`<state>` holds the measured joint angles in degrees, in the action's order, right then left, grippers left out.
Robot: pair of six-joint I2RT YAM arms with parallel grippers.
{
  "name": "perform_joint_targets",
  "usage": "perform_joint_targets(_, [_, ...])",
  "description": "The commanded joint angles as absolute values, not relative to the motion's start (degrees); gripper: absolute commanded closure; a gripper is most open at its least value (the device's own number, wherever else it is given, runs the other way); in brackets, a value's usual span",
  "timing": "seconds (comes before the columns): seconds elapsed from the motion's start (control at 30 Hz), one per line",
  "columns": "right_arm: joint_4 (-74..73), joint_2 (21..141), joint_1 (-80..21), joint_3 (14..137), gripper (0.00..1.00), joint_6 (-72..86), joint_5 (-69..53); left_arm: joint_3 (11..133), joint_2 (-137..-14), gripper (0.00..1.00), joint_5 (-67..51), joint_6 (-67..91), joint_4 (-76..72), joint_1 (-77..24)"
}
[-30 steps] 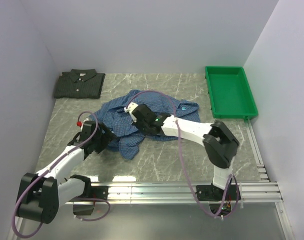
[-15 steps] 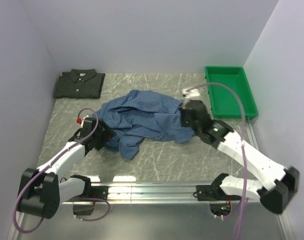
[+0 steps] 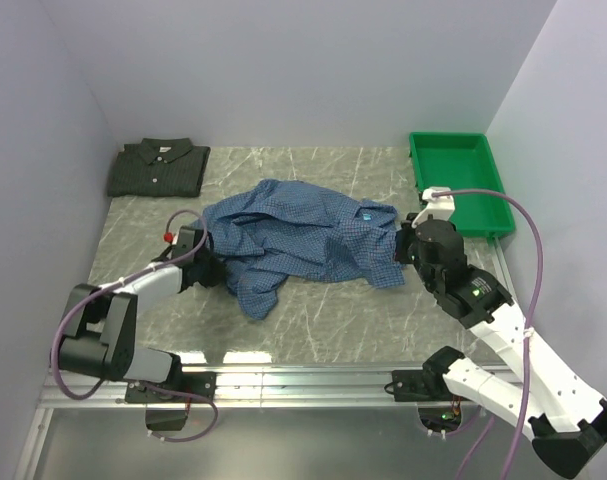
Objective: Fold and stack the long sleeve shirts
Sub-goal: Flatten the shirt out
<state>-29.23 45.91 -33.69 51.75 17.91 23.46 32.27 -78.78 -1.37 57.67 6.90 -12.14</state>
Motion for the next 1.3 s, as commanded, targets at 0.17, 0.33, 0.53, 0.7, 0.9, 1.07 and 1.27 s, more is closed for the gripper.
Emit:
perform_joint_targets(0.17, [-34.63,42.81,-32.96,56.33,1.00,20.04,29.44,53.76,-79.19,0.98,16.41,43.63,28.52,-11.69])
perform_joint_targets(0.33, [-36.38,38.77,-32.96,58.09,1.00,18.81,25.24,67.93,-80.68,0.92,32.31,35.43,36.55,-10.99])
perform_joint_targets(0.53, [-36.73,34.90,-32.87,58.18,1.00,12.41,10.23,68.82,-84.37,0.76,37.96,32.69,42.44,-10.46])
perform_joint_targets(0.7, [-39.28,36.64,-32.87,58.80,0.99,8.35,-17.14,66.98,-83.15,0.38,39.29,32.87,43.59,-9.58])
perform_joint_targets(0.9, [-40.70,45.95,-35.32,55.12,0.91,9.04,-29.63,64.34,-79.28,0.06,32.47,33.84,42.37,-8.35])
perform_joint_targets(1.07, [-43.14,57.99,-39.81,53.35,0.73,11.60,-23.39,58.11,-71.57,0.01,17.42,35.41,37.54,-8.44])
perform_joint_targets(1.27, [-40.53,60.65,-38.50,55.10,0.39,15.99,-12.58,47.56,-65.40,0.01,5.03,39.02,31.04,-8.79])
